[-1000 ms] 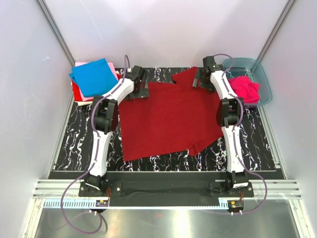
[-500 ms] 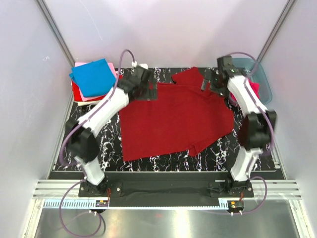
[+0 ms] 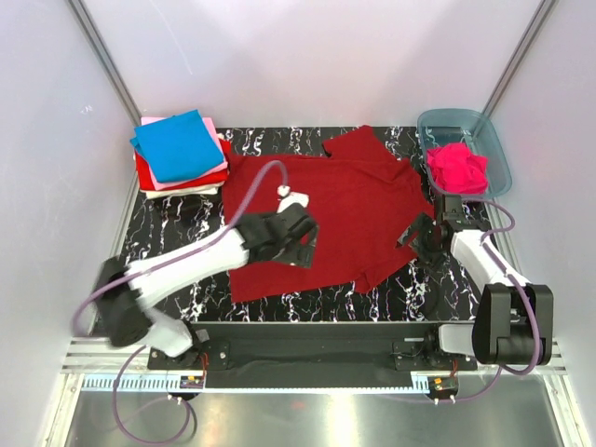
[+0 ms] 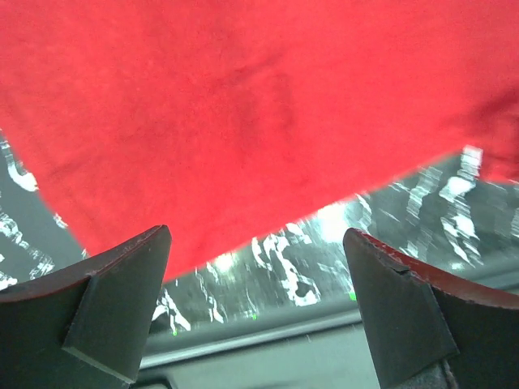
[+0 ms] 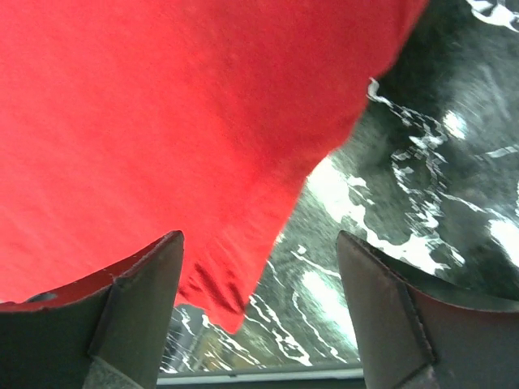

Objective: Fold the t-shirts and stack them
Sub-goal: Flatten the tshirt out

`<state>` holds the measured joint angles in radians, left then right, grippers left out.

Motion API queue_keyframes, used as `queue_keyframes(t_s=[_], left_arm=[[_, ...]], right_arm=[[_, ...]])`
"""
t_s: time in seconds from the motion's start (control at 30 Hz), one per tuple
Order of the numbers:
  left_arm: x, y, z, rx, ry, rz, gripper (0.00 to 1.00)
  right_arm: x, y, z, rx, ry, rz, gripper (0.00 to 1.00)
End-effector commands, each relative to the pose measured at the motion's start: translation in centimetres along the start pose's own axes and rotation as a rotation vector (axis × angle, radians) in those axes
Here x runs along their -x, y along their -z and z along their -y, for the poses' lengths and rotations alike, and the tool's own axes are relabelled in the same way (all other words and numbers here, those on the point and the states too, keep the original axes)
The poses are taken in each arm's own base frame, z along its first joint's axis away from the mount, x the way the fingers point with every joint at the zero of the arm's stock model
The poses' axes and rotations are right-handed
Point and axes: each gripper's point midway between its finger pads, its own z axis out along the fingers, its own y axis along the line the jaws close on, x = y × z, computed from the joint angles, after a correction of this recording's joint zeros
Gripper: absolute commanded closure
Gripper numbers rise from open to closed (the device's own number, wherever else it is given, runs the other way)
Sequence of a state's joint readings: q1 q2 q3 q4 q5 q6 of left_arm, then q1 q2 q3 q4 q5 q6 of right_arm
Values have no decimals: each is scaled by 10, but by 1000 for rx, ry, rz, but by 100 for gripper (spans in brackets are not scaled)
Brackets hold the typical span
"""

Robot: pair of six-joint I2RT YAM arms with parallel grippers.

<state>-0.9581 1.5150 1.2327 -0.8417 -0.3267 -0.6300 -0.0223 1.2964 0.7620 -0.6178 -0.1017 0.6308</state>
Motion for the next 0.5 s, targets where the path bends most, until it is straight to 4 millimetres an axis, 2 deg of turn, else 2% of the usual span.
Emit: queue_keyframes(t_s=[0.0, 0.07, 0.1, 0.13, 0.2, 0.33, 0.4, 0.47], left_arm=[[19, 73, -31, -17, 113, 192, 5], [13, 86, -47, -4, 135, 220, 4], [0, 86, -58, 13, 128, 207, 2], [0, 101, -66, -19, 149, 252, 1], [-11, 111, -79, -48, 141, 283, 1], [-20, 122, -94, -70, 114, 333, 1], [-23, 121, -104, -43, 117, 361, 1], [-27, 113, -110, -15, 117, 370, 1]], right_arm=[[22, -7, -24, 105, -47, 70, 19], [23, -16, -21, 100, -56, 67, 21], [21, -22, -18, 89, -60, 53, 21], [22, -26, -18, 90, -62, 56, 22], [21, -33, -11, 66, -62, 40, 23], [21, -40, -6, 55, -75, 33, 27], [21, -40, -5, 51, -80, 37, 29], [21, -40, -6, 56, -81, 35, 45]])
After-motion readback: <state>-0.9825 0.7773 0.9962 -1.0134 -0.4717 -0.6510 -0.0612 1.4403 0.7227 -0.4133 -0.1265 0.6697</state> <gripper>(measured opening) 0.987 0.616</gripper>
